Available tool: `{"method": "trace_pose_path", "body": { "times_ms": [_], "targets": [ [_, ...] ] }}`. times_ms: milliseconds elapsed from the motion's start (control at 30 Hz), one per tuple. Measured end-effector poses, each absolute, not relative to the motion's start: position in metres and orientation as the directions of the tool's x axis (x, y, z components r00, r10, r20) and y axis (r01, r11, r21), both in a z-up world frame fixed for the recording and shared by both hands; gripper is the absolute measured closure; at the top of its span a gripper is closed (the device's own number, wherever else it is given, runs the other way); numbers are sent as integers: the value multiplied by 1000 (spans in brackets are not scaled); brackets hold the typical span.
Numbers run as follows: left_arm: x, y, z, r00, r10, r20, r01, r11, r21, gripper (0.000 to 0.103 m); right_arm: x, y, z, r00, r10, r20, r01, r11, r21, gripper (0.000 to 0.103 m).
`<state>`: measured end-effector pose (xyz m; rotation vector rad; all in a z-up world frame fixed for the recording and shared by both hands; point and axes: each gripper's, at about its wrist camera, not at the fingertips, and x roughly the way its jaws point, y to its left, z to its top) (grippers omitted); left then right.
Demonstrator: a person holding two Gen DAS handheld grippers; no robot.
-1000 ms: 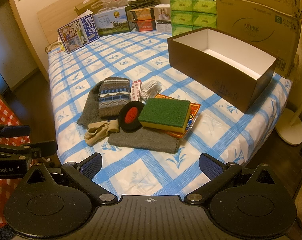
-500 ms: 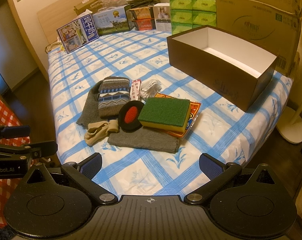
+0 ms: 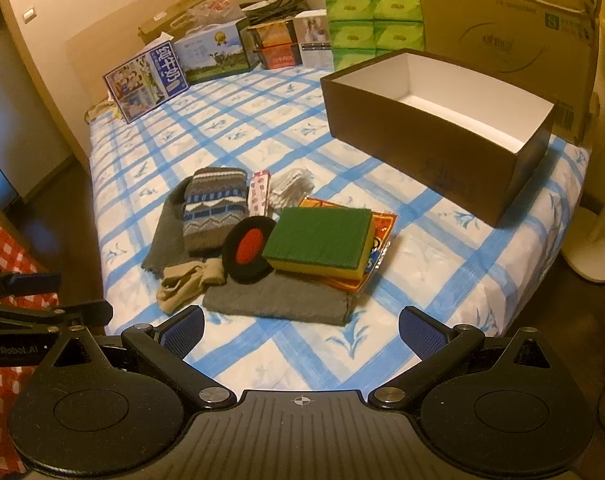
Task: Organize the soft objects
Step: 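Lower the left tool and grasp the beige stocking while the right tool approaches the green sponge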
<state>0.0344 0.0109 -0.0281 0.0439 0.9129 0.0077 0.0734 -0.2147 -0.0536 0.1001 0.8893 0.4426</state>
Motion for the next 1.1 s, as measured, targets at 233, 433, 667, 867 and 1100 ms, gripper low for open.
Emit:
{"method": "trace_pose_path", "body": {
  "times_ms": [233,433,667,867,1100],
  "targets": [
    [50,17,-42,598,27,-801,11,999,43,21,90,-214,-61,538,450,-712,-358,887,291,0],
    [63,21,-51,590,18,-807,25,999,41,25,103,-211,-71,517,466,-718,-373,878,301,0],
    [78,24,-65,574,4,-819,42,999,34,29,119,-208,-80,510,482,-713,-382,869,314,0],
    [91,30,-81,563,4,-826,49,998,38,31,132,-203,-90,506,495,-707,-404,860,312,0],
    [109,38,-106,540,2,-842,66,997,45,37,146,-196,-105,495,490,-718,-431,856,286,0]
  ]
}}
